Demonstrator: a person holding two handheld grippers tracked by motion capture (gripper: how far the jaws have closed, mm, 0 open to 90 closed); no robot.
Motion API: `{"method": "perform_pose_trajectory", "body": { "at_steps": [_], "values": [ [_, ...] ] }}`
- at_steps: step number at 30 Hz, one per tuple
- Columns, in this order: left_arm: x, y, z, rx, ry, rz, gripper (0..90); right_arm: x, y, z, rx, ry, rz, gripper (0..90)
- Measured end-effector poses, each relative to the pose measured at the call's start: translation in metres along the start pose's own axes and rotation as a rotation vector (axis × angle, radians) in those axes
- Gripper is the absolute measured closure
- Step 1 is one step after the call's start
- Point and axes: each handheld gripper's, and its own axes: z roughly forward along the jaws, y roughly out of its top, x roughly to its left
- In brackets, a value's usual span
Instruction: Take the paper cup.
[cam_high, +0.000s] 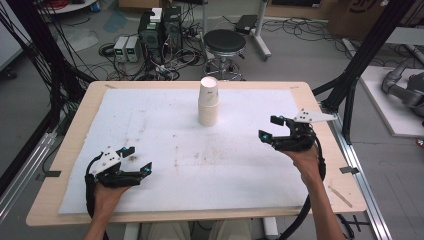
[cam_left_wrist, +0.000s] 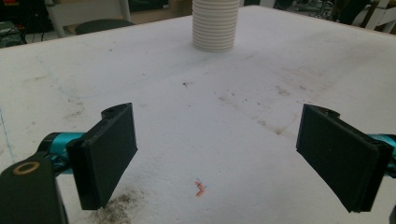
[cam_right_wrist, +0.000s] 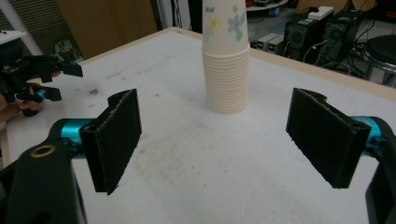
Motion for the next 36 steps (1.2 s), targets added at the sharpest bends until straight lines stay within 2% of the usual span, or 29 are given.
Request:
{"method": "perform_pose_trajectory", "body": {
  "at_steps": [6, 11, 13, 20, 24, 26, 36],
  "values": [
    [0.000, 0.000, 0.000, 0.003, 0.001, 0.000, 12.1, -0.007, 0.032, 0.004, 0.017, -0.005, -0.033, 18.6],
    [0.000, 0.000, 0.000, 0.004, -0.004, -0.001, 12.1, -0.017, 0.059, 0.016, 0.080, -0.008, -0.050, 18.6],
    [0.000, 0.000, 0.001, 0.004, -0.002, -0.001, 12.1, -0.020, 0.071, 0.023, 0.093, -0.005, -0.071, 18.6],
    [0.000, 0.000, 0.001, 0.008, -0.001, -0.002, 12.1, -0.029, 0.108, 0.050, 0.164, 0.002, -0.143, 19.1],
    [0.000, 0.000, 0.001, 0.009, -0.002, 0.000, 12.1, -0.032, 0.125, 0.065, 0.191, 0.018, -0.166, 19.6],
    [0.000, 0.000, 0.001, 0.010, -0.002, -0.003, 12.1, -0.032, 0.135, 0.074, 0.223, 0.020, -0.174, 19.6],
    [0.001, 0.000, 0.002, 0.011, -0.004, -0.009, 12.1, -0.031, 0.165, 0.119, 0.329, 0.052, -0.219, 19.6]
  ]
}}
